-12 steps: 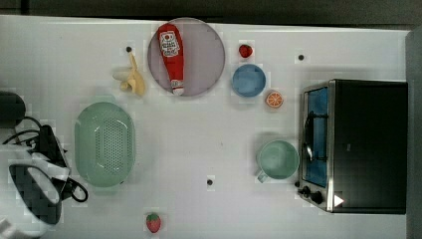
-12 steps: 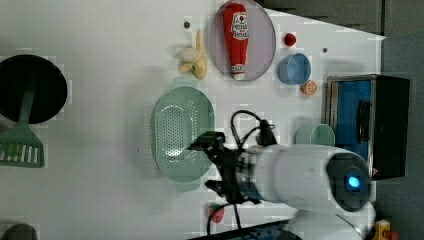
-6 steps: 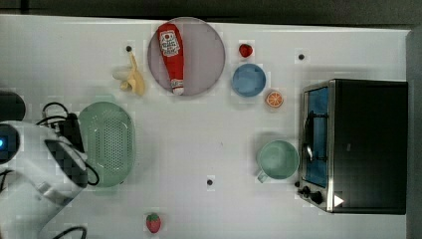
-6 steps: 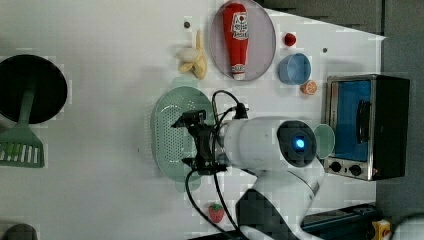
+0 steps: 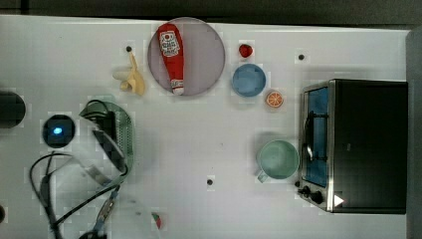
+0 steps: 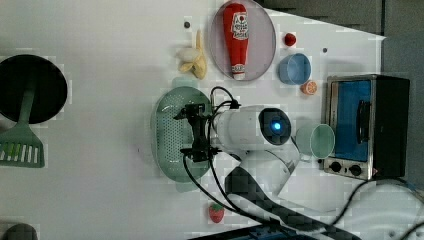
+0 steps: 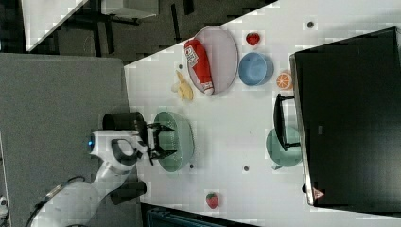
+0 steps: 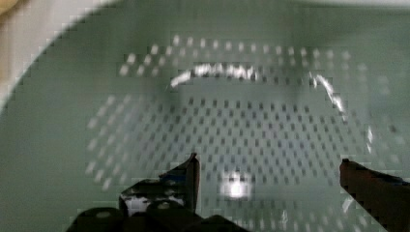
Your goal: Drag strainer left to right.
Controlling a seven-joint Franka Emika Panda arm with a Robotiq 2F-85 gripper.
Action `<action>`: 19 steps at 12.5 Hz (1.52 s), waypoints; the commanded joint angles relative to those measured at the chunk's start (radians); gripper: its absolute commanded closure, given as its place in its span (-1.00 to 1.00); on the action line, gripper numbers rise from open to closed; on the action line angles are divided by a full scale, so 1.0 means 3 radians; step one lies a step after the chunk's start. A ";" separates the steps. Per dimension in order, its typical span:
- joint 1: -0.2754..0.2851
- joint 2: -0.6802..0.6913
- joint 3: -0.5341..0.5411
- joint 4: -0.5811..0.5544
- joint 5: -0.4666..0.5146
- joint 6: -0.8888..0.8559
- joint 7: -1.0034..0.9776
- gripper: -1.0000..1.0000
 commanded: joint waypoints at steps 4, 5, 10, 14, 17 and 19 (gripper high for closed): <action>0.0210 -0.0011 -0.0290 0.0038 0.0003 0.0115 0.0218 -1.00; 0.0208 -0.0011 -0.0298 0.0028 0.0003 0.0118 0.0220 -1.00; 0.0124 -0.0020 -0.0366 -0.0012 0.0003 0.0130 0.0221 -1.00; -0.0025 -0.0082 -0.0361 -0.0109 0.0003 0.0129 0.0170 -1.00; -0.0157 -0.0206 -0.0361 -0.0276 -0.0001 0.0143 0.0016 -1.00; -0.0264 -0.0286 -0.0363 -0.0386 -0.0001 0.0145 -0.0239 -1.00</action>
